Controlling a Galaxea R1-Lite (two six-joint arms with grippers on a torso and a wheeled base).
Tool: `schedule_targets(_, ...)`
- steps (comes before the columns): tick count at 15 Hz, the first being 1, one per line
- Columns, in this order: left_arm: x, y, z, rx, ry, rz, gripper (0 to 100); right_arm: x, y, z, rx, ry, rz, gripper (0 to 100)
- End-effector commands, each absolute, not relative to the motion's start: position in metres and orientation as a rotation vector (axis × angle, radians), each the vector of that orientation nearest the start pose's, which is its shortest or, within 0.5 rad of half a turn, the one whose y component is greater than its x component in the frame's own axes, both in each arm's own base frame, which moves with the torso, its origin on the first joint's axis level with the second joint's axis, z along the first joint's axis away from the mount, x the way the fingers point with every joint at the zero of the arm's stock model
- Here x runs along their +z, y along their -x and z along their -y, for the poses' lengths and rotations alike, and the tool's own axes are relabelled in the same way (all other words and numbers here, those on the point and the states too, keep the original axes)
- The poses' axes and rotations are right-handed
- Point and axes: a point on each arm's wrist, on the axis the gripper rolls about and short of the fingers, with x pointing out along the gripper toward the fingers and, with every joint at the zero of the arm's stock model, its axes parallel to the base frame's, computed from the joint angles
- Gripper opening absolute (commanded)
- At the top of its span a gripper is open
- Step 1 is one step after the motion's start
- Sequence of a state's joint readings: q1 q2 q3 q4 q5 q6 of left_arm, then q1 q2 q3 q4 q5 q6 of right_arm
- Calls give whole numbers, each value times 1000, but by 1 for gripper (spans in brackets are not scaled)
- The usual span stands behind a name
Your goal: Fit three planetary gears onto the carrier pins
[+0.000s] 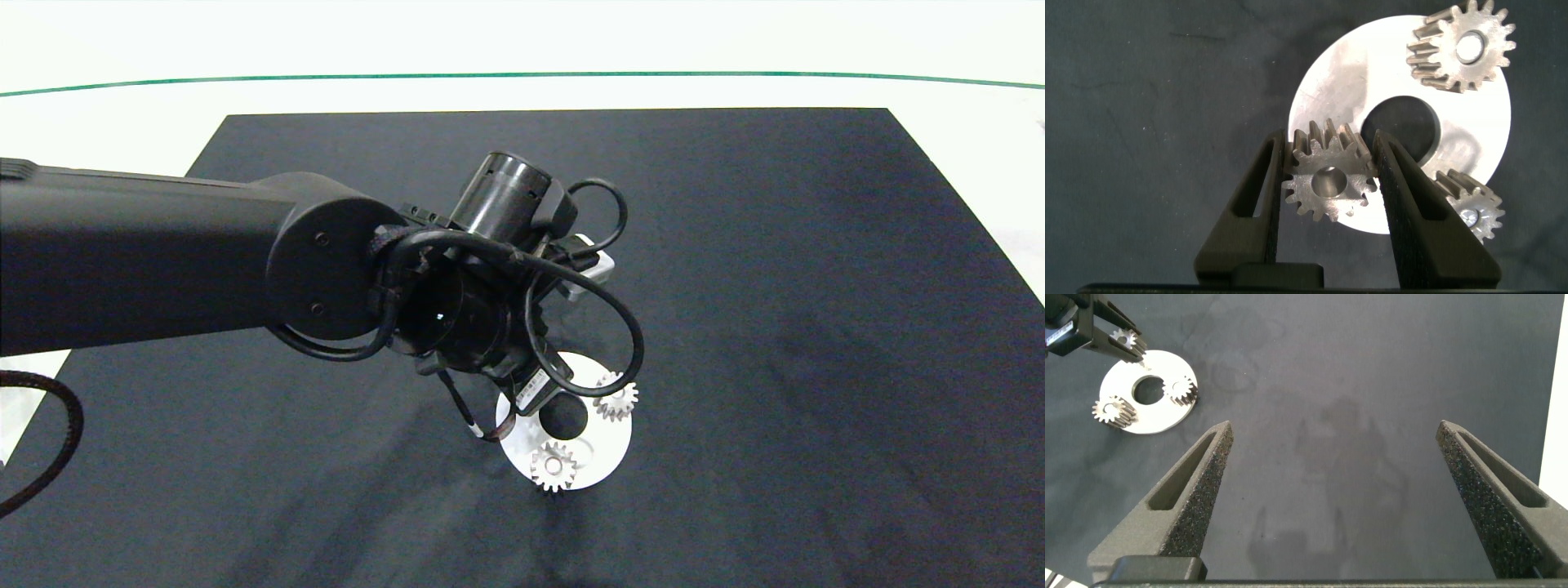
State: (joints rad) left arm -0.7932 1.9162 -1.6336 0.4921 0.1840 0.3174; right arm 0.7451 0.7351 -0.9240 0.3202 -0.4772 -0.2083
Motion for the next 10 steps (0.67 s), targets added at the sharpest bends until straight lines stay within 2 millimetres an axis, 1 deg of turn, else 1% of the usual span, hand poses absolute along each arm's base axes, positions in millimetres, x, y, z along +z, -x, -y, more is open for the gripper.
schedule_targets(1,234,-260,254,-681,-666,-610,19,294,-32,-16,276,289,-84,100)
schedule_targets(10,234,-258,251,-674,-653,-620,19,293,-33,-16,277,298,-85,100)
